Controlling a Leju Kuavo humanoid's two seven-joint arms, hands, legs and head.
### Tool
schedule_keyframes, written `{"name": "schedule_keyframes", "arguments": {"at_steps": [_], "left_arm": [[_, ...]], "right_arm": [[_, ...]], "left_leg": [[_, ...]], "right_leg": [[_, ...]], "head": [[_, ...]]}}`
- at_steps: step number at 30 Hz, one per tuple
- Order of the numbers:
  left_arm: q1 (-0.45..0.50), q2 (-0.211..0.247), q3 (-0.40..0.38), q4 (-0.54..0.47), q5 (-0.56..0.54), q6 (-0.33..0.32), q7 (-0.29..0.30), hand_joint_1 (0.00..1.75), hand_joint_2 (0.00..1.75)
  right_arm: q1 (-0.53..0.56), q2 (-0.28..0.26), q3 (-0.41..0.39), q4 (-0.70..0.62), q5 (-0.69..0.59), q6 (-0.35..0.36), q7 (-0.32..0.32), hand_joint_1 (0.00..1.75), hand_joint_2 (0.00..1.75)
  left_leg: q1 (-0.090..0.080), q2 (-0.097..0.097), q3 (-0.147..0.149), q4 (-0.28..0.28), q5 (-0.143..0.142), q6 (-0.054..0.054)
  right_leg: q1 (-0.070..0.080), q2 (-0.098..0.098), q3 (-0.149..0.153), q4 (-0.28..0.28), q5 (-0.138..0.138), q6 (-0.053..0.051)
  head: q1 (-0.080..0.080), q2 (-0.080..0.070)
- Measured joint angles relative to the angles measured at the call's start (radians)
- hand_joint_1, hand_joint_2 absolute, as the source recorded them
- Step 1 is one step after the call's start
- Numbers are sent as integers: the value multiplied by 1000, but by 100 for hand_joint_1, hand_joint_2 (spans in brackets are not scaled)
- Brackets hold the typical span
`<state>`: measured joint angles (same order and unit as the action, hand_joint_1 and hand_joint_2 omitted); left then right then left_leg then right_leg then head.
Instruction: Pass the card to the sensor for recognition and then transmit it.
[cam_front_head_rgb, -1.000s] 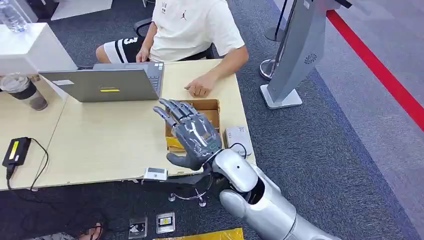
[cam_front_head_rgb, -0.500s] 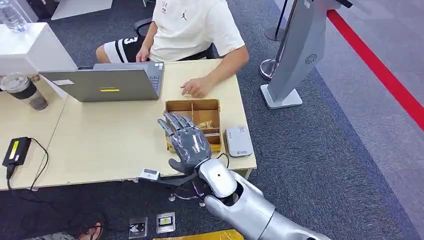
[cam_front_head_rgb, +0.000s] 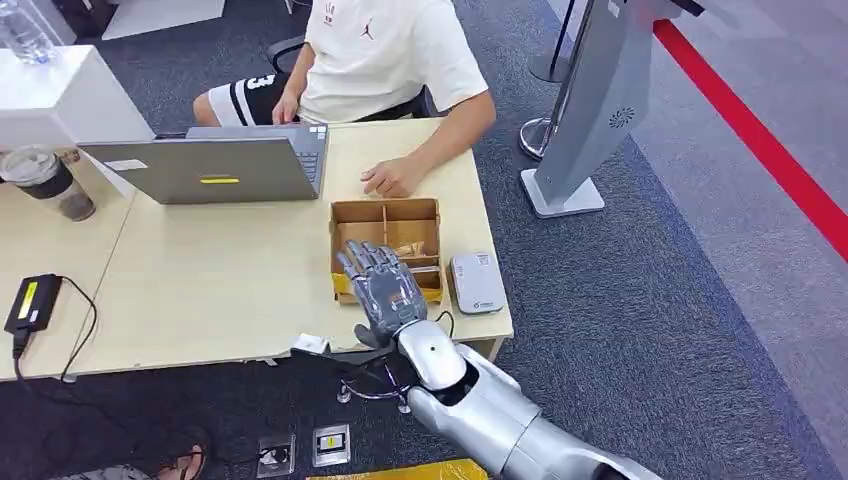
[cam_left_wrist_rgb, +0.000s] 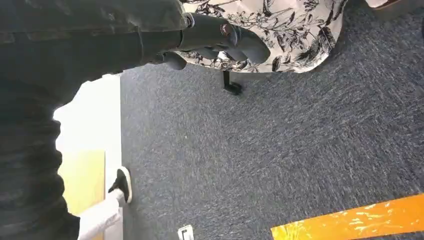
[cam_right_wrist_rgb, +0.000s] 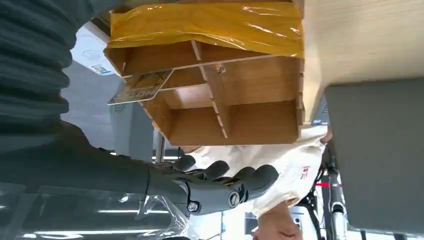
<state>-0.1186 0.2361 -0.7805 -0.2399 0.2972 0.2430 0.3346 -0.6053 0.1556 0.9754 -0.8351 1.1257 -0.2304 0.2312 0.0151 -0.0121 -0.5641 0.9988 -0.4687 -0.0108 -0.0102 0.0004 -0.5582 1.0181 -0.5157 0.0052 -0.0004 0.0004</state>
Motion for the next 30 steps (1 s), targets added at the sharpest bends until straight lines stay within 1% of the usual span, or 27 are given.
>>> {"name": "schedule_keyframes", "arguments": {"at_steps": [7, 16, 23, 27, 30], "left_arm": [[1, 0, 1, 0, 9, 10, 21, 0, 175], [2, -2, 10, 0, 18, 16, 45, 0, 175], [2, -3, 10, 0, 11, 14, 45, 0, 175], [2, -2, 10, 0, 4, 11, 45, 0, 175], [2, -2, 10, 0, 3, 11, 45, 0, 175]], "right_arm": [[1, -5, -18, 27, 55, -6, 22, 0, 175], [0, -10, -82, 42, 62, -34, 68, 0, 175], [5, -31, -137, 36, 60, -40, 104, 0, 175], [13, -50, -171, 23, 58, -32, 112, 0, 175], [19, -60, -182, 19, 59, -31, 116, 0, 175]], "left_leg": [[0, 0, 0, 0, 0, 0], [0, 0, 0, 0, 0, 0], [0, 0, 0, 0, 0, 0], [0, 1, 0, 0, 0, 0], [0, 1, 0, 0, 0, 0]], "right_leg": [[0, 0, 0, 0, 0, 0], [0, 0, 0, 0, 0, 0], [0, 0, 0, 0, 0, 0], [0, 0, 0, 0, 0, 0], [0, 0, 0, 0, 0, 0]], "head": [[0, 0], [0, 0], [0, 0], [0, 0], [0, 0]]}}
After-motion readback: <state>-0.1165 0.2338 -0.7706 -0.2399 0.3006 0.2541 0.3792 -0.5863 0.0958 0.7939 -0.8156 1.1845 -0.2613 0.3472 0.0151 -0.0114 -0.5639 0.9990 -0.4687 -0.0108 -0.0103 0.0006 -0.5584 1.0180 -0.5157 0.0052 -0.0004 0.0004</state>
